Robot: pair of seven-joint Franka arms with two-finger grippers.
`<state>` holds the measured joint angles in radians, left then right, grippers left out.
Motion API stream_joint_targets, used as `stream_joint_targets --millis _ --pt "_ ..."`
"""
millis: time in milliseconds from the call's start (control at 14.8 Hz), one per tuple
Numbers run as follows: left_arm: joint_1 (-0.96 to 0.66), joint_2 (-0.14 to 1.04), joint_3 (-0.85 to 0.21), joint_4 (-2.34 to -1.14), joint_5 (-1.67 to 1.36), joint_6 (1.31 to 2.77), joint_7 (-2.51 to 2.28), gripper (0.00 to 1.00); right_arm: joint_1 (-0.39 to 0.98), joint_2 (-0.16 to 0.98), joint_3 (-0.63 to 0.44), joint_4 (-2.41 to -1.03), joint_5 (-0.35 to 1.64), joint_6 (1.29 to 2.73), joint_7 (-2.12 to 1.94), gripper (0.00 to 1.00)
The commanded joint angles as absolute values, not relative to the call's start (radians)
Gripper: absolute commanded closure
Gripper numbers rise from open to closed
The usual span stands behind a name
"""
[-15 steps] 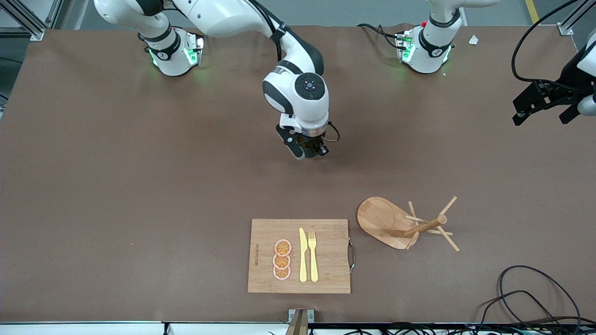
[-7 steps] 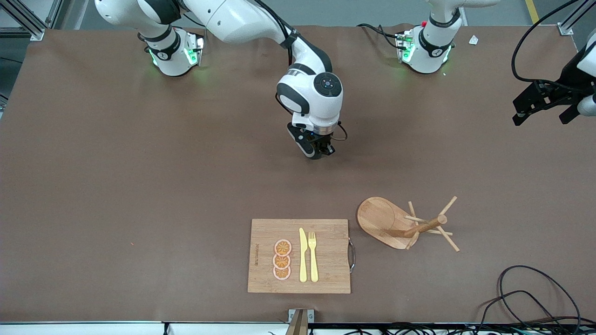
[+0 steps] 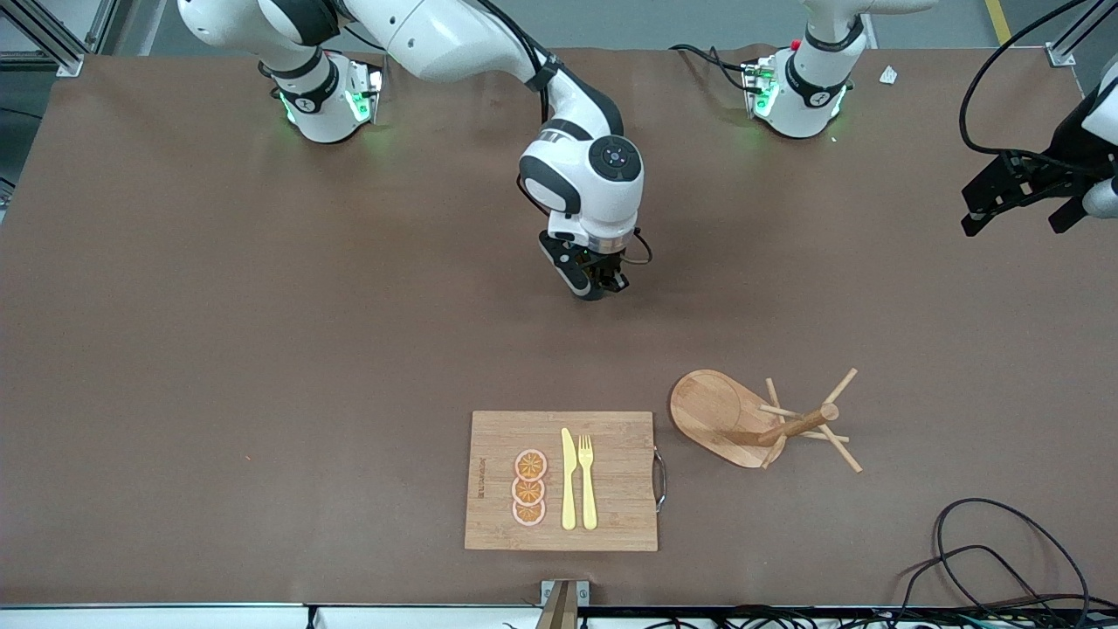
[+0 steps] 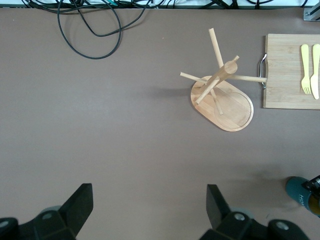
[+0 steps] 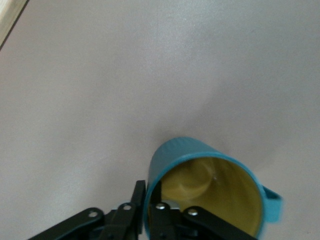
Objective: Pass cup and hang on rack
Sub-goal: 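Hold the mug with the right gripper while the left gripper approaches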
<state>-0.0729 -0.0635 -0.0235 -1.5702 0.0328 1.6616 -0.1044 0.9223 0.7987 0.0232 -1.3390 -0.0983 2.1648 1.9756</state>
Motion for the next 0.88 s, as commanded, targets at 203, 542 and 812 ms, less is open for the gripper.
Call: stream_joint_targets --millis 203,542,812 --pt "-0.069 -0.049 -0.028 -1.552 0.049 1.637 -0.115 0.0 0.934 0.816 0.015 -1.31 -0.118 2.158 1.999 0.25" --pt "-0.068 -0.041 -0.026 -1.549 0.038 1.602 -0.114 0.0 0.933 0.815 0.015 -1.31 -0.118 2.158 1.999 0.0" --pt "-0.075 -0.003 -0.031 -1.552 0.046 1.595 -0.12 0.0 0.92 0.807 0.018 -1.292 -0.112 2.154 1.997 0.0"
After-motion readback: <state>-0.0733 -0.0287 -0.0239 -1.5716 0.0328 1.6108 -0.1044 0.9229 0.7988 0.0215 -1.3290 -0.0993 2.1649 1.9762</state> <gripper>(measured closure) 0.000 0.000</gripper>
